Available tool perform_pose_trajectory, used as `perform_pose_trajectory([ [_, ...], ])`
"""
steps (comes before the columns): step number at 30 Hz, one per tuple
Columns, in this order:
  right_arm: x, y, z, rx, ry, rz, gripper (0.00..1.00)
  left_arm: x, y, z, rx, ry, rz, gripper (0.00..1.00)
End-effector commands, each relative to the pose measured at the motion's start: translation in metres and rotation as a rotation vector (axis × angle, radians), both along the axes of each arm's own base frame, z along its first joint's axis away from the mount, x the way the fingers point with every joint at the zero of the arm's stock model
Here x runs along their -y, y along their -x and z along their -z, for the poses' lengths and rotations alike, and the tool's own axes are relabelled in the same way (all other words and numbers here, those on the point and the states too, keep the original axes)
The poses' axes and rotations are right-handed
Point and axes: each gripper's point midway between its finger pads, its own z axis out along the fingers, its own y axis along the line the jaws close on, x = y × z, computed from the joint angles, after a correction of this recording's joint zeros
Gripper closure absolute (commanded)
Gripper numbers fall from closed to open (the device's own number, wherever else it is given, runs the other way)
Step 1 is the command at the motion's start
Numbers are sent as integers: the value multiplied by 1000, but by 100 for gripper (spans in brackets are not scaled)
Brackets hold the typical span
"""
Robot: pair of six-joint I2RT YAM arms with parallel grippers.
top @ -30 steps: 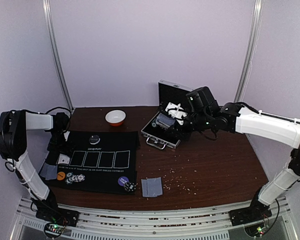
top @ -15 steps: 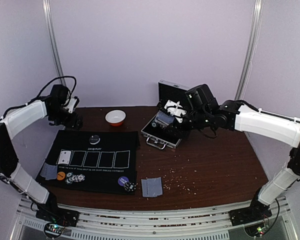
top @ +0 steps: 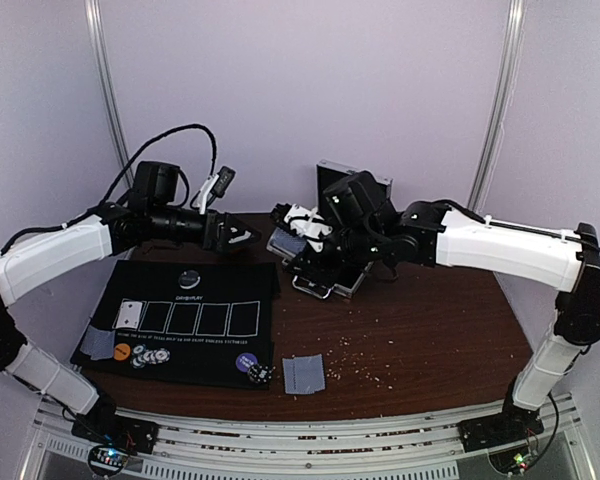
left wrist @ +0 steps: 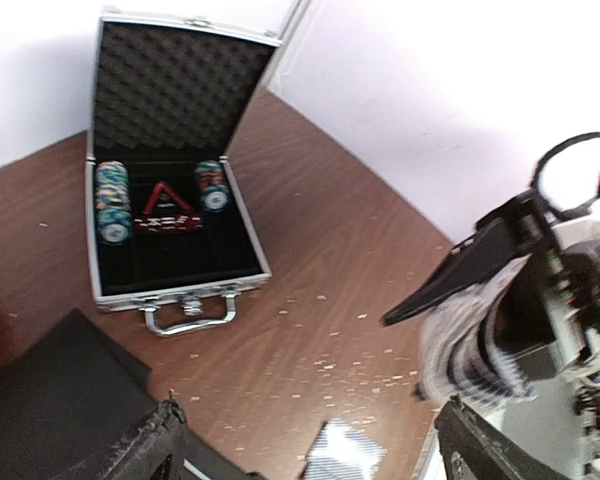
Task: Distribute texas hold em gaming equipment
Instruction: Pick up the poker card from the face-down deck piles.
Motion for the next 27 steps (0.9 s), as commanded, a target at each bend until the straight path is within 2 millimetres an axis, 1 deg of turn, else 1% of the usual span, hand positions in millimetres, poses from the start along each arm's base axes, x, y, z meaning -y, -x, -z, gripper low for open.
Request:
perform_pose_trajectory([
  [1, -19, 0, -7, 11, -25, 45, 57, 14, 25, -39, 10, 222, 123, 10],
  [5, -32, 6, -6, 0, -32, 40, 57, 9, 38, -41, 24, 251, 139, 10],
  [9, -44, 13, -1, -6, -27, 20, 57, 6, 43, -33, 3, 246, 131, 10],
  [12, -51, 17, 0, -10, -26, 9, 57, 4, 40, -21, -21, 214, 103, 14],
  [15, -53, 18, 2, -16, -25, 2, 57, 0, 33, -6, -26, 155, 60, 22],
  [17, -55, 19, 5, -18, -21, -6, 57, 0, 31, -2, -22, 140, 57, 24],
  [20, -60, 19, 9, -15, -12, -25, 57, 3, 24, 1, -18, 135, 54, 29],
  [23, -66, 15, 9, -1, -8, -32, 57, 10, 22, 10, -44, 126, 95, 30],
  [27, -71, 7, 7, 27, 3, -31, 57, 11, 20, 37, -88, 45, 124, 29],
])
